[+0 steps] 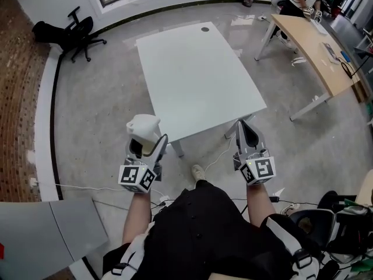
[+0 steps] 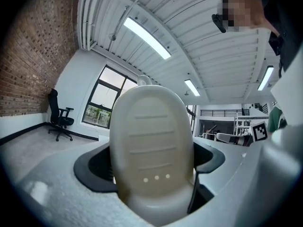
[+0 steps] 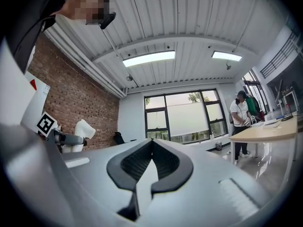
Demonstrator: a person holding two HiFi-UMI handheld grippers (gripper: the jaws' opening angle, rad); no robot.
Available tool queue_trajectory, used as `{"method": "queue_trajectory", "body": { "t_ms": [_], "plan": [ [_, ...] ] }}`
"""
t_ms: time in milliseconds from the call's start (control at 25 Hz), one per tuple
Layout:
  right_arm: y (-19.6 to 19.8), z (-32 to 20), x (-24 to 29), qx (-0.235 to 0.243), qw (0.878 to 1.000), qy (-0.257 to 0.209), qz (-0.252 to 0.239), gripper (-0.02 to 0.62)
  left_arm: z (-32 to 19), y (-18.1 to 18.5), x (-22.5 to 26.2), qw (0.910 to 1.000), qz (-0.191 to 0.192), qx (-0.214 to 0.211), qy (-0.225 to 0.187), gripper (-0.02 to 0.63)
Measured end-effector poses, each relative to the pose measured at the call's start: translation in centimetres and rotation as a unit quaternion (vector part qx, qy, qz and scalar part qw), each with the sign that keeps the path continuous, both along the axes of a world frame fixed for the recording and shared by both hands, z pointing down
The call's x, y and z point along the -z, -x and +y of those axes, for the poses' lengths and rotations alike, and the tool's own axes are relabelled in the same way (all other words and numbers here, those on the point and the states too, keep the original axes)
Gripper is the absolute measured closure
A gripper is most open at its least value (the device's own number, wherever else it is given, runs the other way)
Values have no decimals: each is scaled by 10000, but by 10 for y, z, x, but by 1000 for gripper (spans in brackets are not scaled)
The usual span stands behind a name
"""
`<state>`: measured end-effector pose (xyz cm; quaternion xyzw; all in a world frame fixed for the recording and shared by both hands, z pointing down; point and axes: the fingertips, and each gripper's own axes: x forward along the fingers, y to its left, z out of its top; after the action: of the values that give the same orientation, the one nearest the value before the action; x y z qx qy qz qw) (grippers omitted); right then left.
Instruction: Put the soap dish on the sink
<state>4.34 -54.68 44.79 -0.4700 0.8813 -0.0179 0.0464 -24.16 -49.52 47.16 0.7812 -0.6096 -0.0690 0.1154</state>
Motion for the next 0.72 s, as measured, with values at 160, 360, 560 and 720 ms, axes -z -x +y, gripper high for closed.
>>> {"method": "queue_trajectory", "body": {
  "t_ms": [160, 360, 560, 720],
  "plan": [
    [3, -16, -11, 23, 9999, 88, 74, 589, -19, -1, -12, 9997, -25, -59, 230, 144],
    [2, -30, -24, -21, 9996, 239, 164, 589, -40, -9, -28, 9988, -52, -184, 451, 144],
    [-2, -47, -41, -115, 9988, 428, 194, 589, -62, -16, -50, 9966, -126, -324, 752, 144],
    [-9, -66, -53, -159, 9980, 578, 188, 589, -85, -24, -72, 9939, -194, -395, 1007, 144]
  ]
}}
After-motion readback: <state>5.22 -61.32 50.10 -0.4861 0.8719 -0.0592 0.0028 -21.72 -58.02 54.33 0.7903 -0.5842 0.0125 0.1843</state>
